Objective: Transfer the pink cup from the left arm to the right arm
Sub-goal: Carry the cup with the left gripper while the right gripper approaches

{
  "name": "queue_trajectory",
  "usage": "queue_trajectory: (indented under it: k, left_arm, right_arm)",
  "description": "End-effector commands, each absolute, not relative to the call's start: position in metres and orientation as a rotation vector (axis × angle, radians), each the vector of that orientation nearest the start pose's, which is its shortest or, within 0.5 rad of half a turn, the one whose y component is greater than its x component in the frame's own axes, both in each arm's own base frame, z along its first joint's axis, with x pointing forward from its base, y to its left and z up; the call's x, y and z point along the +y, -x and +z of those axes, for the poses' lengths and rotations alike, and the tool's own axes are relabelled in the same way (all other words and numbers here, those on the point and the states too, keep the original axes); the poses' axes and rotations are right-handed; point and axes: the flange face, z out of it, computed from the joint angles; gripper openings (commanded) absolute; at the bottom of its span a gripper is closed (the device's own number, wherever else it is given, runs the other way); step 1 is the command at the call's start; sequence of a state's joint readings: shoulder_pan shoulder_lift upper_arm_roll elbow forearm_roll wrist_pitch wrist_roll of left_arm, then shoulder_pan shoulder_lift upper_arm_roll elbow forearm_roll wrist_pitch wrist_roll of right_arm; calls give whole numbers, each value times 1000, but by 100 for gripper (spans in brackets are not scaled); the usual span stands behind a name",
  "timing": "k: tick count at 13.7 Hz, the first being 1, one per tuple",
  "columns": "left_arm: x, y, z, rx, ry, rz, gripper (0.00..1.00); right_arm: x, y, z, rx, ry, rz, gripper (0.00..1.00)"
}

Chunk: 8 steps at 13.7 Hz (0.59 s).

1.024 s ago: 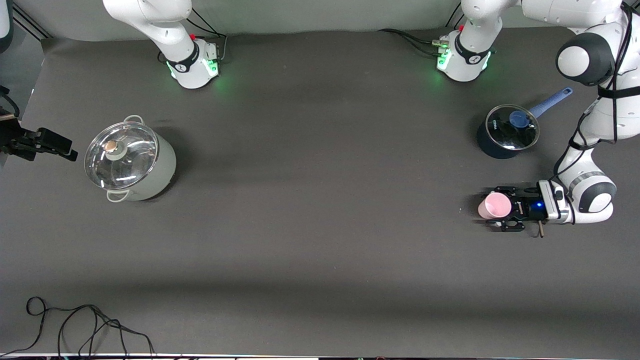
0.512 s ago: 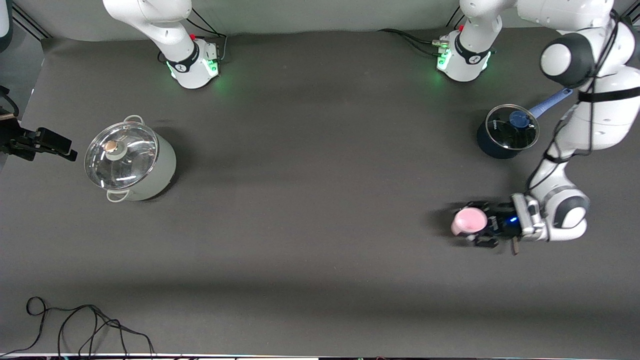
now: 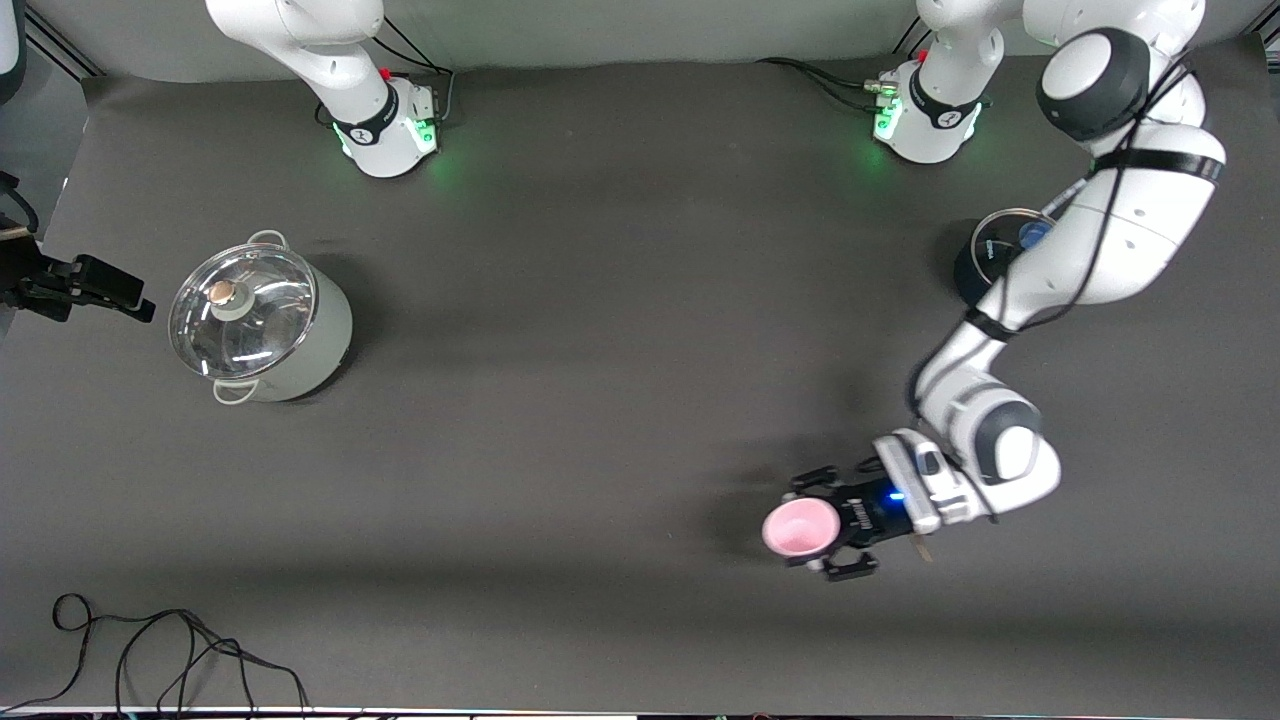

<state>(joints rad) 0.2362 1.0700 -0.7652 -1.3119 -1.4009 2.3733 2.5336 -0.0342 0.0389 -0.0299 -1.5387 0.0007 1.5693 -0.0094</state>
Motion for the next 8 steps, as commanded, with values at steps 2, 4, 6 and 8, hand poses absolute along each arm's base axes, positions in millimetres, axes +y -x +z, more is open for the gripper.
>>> queue_trajectory:
  k: [2,4,6,8]
  left_arm:
    - [-318,-718,291,-1065,-1508,1530,0]
    - [-375,-696,336,-972,-1609,1505,0]
    - [-430,-671,381,-850,-1707,1478,0]
    - [-489,-635,419,-753,-1727,1448,0]
  right_arm:
    - [-35,-563,626,86,3134,2,100]
    - [-33,-563,627,82,3134,-3,100]
    - [-20,-564,630,59,3101,-13,100]
    - [7,-567,642,13,3010,-52,100]
